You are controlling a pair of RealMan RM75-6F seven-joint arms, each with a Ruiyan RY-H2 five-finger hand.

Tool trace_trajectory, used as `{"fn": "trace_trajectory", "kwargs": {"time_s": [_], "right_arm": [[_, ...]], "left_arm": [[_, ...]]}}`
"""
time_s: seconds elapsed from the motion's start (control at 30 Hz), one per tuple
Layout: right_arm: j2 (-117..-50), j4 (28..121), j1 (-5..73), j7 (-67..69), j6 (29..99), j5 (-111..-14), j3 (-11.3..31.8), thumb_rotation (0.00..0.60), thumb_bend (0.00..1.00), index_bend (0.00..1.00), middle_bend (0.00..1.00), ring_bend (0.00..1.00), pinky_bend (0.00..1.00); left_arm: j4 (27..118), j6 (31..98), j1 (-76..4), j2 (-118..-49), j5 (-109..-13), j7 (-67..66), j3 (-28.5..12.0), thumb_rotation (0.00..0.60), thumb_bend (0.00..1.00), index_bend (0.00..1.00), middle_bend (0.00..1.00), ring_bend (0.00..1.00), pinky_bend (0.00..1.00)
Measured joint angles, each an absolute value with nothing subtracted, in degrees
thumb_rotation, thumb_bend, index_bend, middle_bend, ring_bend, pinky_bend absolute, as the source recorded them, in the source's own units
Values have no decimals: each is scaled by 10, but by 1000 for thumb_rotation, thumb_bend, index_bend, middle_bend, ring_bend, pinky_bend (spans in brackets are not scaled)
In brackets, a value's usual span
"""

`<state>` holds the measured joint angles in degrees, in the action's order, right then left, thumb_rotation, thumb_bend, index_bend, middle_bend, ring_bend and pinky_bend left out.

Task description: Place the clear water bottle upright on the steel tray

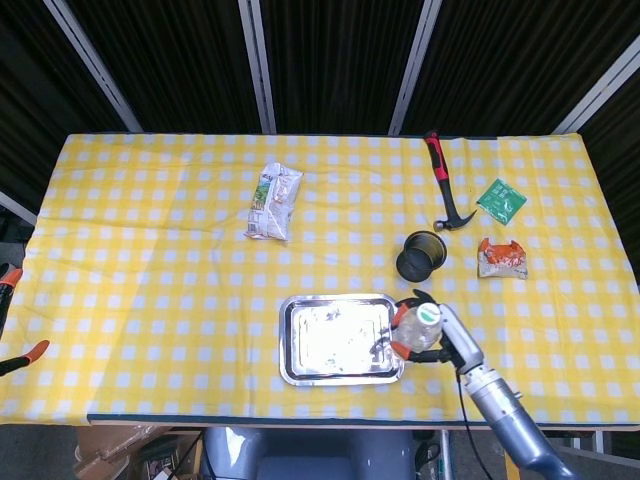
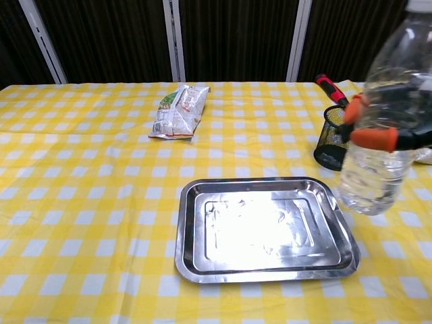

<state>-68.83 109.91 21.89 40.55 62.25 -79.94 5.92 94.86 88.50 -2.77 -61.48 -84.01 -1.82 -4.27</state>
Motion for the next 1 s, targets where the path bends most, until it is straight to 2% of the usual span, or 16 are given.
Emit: {"fn": "trace_trajectory", "kwargs": {"time_s": [0.33,0.5,0.7,1.0], "right_arm": [[-620,958,168,610,664,-862,26,600,829,813,616,253,0],[-623,969,171,614,678,-888,28,600,830,813,616,253,0],[-661,1026,193,555,672,-883,45,600,828,812,616,253,0],[-777,1083,246,390,619,-819,71,600,829,812,616,254,0]], "left_arm": [[953,882,-31,-623,-843,-37,-41,600,190,47,0,0,0],[951,884,-30,-622,-843,-31,-42,600,190,46,0,0,0],[948,888,-28,-616,-843,-11,-44,600,190,46,0,0,0],[942,885,-29,-608,-846,7,-43,600,190,47,0,0,0]]}}
